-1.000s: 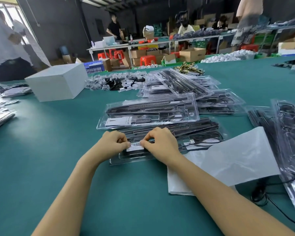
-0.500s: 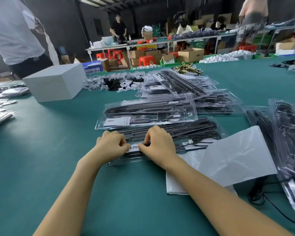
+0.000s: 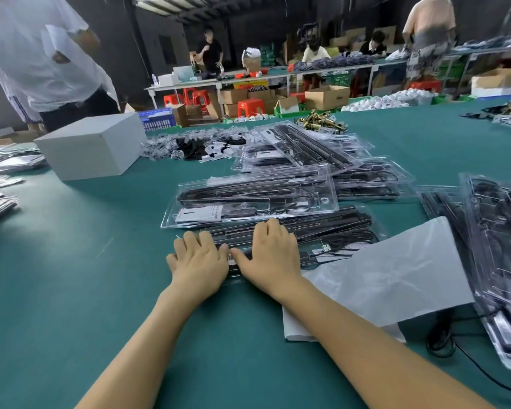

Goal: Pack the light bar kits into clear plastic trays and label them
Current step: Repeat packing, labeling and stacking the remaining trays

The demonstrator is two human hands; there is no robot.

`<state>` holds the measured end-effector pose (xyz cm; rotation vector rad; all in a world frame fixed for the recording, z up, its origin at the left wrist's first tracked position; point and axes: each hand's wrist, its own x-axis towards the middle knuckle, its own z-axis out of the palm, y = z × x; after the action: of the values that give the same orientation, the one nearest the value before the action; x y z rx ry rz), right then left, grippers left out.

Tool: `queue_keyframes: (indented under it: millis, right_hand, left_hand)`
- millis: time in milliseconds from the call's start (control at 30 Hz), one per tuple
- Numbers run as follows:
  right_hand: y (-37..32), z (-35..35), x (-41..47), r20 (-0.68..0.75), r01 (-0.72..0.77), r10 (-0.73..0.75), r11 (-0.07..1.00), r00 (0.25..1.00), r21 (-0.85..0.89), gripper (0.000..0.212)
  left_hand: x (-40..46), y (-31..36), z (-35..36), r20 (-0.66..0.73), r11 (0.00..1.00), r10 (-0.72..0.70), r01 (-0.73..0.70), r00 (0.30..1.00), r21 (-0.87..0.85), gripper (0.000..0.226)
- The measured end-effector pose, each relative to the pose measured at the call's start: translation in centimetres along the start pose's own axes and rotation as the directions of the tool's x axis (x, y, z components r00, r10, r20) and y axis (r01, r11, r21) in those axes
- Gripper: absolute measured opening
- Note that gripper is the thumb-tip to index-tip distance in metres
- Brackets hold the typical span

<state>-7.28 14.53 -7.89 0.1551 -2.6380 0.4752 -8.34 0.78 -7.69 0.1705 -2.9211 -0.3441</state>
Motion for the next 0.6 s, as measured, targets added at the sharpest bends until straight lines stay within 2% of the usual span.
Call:
queue_keyframes:
  millis: [100, 200, 333, 433, 533, 600]
  right_hand:
    - [0.0, -0.2, 0.0, 0.003, -0.010, 0.010, 0.999, 1.000, 0.035, 0.039]
    - [-0.1, -0.5, 0.0, 0.008, -0.002, 0.002, 0.998, 1.000, 0.062, 0.031]
    - [0.0, -0.9, 0.0, 0.029, -0.009, 0.005, 0.991, 1.000, 0.131, 0.020]
    - [0.3, -1.5, 0.2, 0.070, -0.049, 0.035, 0.979, 0.997, 0.199, 0.010]
    - [0.7, -2.0, 0.5, 0.126, -0.108, 0.072, 0.945, 0.989, 0.309, 0.016]
    - [0.9, -2.2, 0.6, 0.150, -0.172, 0.118, 0.891, 0.982, 0.420, 0.019]
  left_hand:
    - [-0.1, 0.1, 0.1, -0.031, 0.998, 0.024, -0.023, 0.999, 0.053, 0.025]
    - [0.0, 0.1, -0.2, 0.011, 0.998, 0.030, -0.031, 0.999, 0.051, 0.024]
    - [0.6, -0.8, -0.9, 0.052, 0.999, 0.020, -0.021, 0.998, 0.031, 0.035]
    - [0.7, -1.2, -1.5, 0.070, 0.997, -0.056, 0.059, 0.996, -0.046, 0.037]
    - [1.0, -1.8, -2.2, 0.038, 0.972, -0.180, 0.184, 0.983, -0.146, 0.036]
    - [1.4, -2.5, -2.6, 0.046, 0.911, -0.226, 0.228, 0.973, -0.343, 0.025]
